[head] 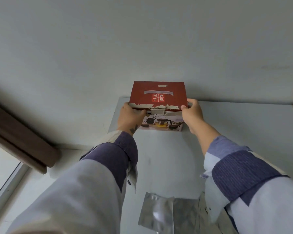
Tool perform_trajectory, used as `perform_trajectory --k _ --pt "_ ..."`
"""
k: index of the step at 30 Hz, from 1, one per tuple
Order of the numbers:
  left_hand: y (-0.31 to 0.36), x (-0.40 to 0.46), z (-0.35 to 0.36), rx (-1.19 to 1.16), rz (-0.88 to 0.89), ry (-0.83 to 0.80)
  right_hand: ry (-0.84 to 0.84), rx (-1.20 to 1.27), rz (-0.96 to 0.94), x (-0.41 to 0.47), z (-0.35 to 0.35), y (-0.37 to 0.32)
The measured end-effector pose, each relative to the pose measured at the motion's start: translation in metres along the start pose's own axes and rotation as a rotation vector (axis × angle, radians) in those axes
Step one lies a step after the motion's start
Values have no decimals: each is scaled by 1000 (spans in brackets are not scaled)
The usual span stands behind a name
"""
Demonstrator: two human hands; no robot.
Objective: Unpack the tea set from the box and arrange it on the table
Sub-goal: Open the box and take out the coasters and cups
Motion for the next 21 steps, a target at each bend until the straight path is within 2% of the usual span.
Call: perform_trajectory --k 10,16,21 --pt "0 2 3 9 18 24 71 81 59 3 4 -4" --pt "-2 1 7 -100 -18 -28 149 316 124 0 -2 -16" --pt "-2 -3 9 -110 -23 -29 250 321 76 2 -1 -28"
Point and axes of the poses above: each hand's wrist, its own x-axis towards the middle knuckle, its own z-axis out of the palm, y = z × x, the point moved 2 cm from there along x, towards the middle knuckle, and after that the axes turned 3 degrees about -z, right-handed, at the moved point
